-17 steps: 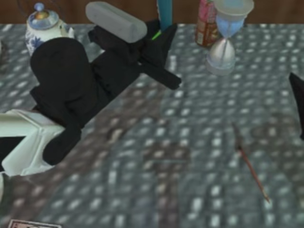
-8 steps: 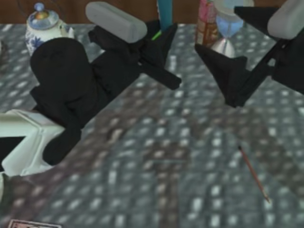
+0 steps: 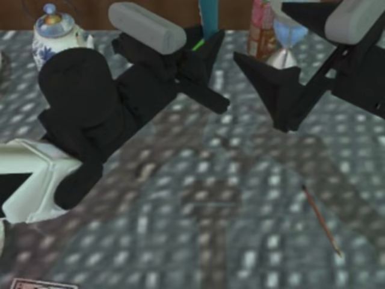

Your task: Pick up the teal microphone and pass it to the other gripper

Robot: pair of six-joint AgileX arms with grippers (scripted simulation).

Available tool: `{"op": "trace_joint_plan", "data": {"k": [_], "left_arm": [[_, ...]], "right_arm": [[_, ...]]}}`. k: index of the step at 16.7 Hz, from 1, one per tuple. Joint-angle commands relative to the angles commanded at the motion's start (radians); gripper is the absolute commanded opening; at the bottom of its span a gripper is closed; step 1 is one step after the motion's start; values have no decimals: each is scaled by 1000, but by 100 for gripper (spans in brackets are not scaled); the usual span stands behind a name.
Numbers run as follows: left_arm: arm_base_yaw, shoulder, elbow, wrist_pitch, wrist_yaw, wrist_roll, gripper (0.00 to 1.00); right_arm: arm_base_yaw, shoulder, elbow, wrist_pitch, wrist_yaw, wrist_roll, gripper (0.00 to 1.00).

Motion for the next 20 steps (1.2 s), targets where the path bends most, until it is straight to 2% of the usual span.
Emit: {"op": "trace_joint_plan", "data": {"k": [3,10,15,20], "left_arm": [[0,0,0,0,0,0,0],[0,0,0,0,0,0,0],[0,0,0,0,0,0,0],[0,0,0,0,0,0,0]], "right_arm": [[25,72,64,17,21,1,100],[107,368,297,71,107,3,100],[112,383,311,74,113,4,100],[112,383,311,74,113,4,62]]}}
